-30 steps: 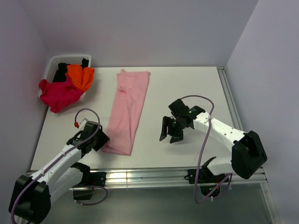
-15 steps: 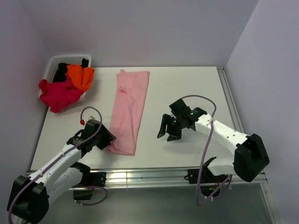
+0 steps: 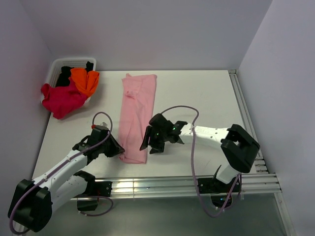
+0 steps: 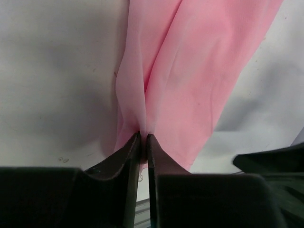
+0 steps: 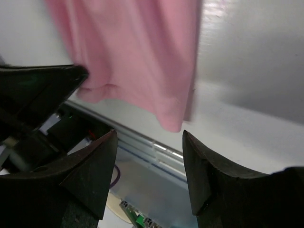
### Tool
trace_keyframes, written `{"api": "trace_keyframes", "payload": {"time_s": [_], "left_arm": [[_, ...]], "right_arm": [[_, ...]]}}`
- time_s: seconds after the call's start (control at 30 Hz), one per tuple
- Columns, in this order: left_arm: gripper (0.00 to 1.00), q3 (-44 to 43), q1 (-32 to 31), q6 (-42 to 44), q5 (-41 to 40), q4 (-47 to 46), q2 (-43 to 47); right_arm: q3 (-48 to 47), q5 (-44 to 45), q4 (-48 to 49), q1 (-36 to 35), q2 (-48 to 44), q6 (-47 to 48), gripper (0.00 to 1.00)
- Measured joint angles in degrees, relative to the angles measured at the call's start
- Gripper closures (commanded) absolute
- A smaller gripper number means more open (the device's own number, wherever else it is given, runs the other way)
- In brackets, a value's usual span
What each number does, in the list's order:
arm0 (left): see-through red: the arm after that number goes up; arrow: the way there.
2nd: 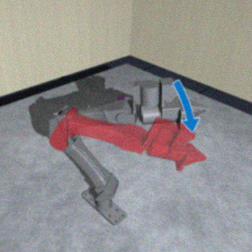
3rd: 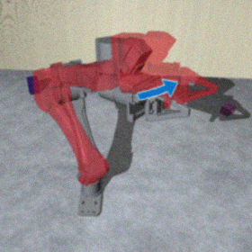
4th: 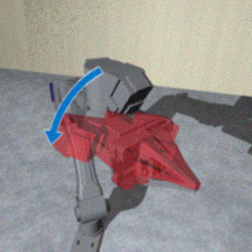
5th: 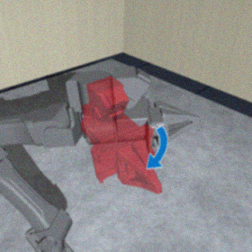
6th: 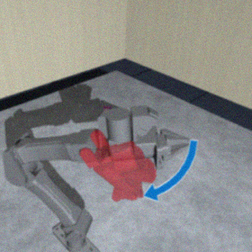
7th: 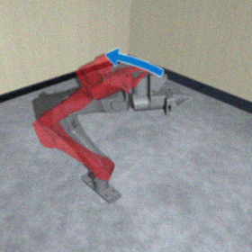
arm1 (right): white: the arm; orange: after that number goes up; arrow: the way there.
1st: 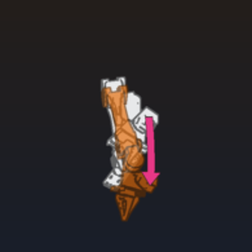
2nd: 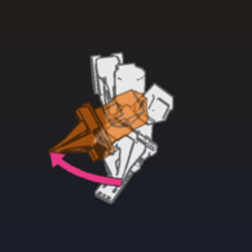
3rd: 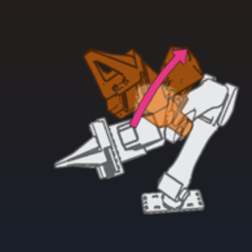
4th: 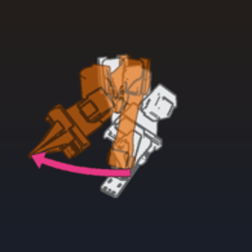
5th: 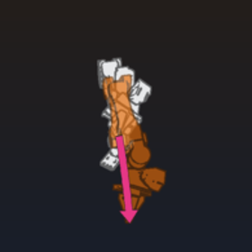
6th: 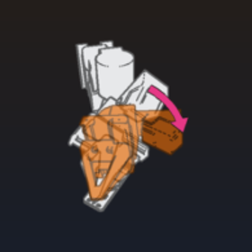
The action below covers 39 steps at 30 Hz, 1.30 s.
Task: Fold and stack the t-shirts
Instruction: Grab the bottom of the folded rectangular tshirt with both arms
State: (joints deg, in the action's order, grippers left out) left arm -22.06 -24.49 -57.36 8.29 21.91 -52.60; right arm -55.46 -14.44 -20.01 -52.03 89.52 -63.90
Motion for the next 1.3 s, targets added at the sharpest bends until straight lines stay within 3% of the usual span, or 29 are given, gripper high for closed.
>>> {"api": "trace_keyframes", "payload": {"time_s": [0.2,0.27,0.33,0.4,0.5,0.57,0.67,0.73,0.77,0.8,1.0,1.17,1.27,1.3], "left_arm": [[0.84,-0.04,-0.31,1.05,1.36,-0.33,-0.79],[0.84,-0.09,-0.37,1.16,1.64,-0.31,-0.74],[0.84,-0.09,-0.52,1.16,2.03,-0.28,-0.59],[0.85,-0.09,-0.9,1.16,2.36,-0.31,-0.26],[0.85,-0.09,-1.77,1.14,2.45,-0.28,0.17],[0.85,-0.09,-2.38,1.07,2.45,-0.31,0.42],[0.85,-0.09,-3.34,0.96,2.43,-0.28,0.72],[0.85,-0.09,-3.69,0.96,2.43,-0.26,0.72],[0.85,-0.09,-3.8,0.96,2.43,-0.26,0.72],[0.85,-0.09,-3.87,0.96,2.43,-0.26,0.7],[0.85,-0.09,-4.5,0.96,2.4,-0.28,0.68],[0.86,-0.09,-4.83,0.96,2.4,-0.24,0.02],[0.87,-0.11,-4.9,0.98,2.38,-0.24,-0.13],[0.87,-0.11,-4.92,0.98,2.38,-0.26,-0.13]], "right_arm": [[2.62,1.6,3.26,-6.4,6.56,-5.99,0.41],[2.62,1.55,4.24,-8.31,8.57,-7.37,0.48],[2.58,1.49,4.87,-9.42,9.7,-8.44,0.65],[2.49,1.95,5.33,-9.9,10.43,-8.94,0.76],[2.51,2.45,5.46,-9.99,10.8,-9.99,0.77],[2.69,2.91,5.51,-9.99,10.64,-10.21,0.76],[3.74,3.98,5.22,-9.99,9.29,-10.21,0.65],[4.52,4.76,4.59,-10.08,7.85,-10.54,0.37],[4.83,5.25,4.26,-10.1,6.69,-10.51,0.11],[4.94,5.9,3.69,-10.16,5.7,-10.69,0.0],[4.94,9.46,0.9,-10.47,-1.64,-9.66,0.0],[4.9,10.67,0.59,-10.47,-0.57,-9.29,0.05],[4.9,10.82,0.52,-10.49,1.7,-9.03,0.16],[4.9,10.82,0.59,-10.49,2.49,-8.9,0.31]]}}
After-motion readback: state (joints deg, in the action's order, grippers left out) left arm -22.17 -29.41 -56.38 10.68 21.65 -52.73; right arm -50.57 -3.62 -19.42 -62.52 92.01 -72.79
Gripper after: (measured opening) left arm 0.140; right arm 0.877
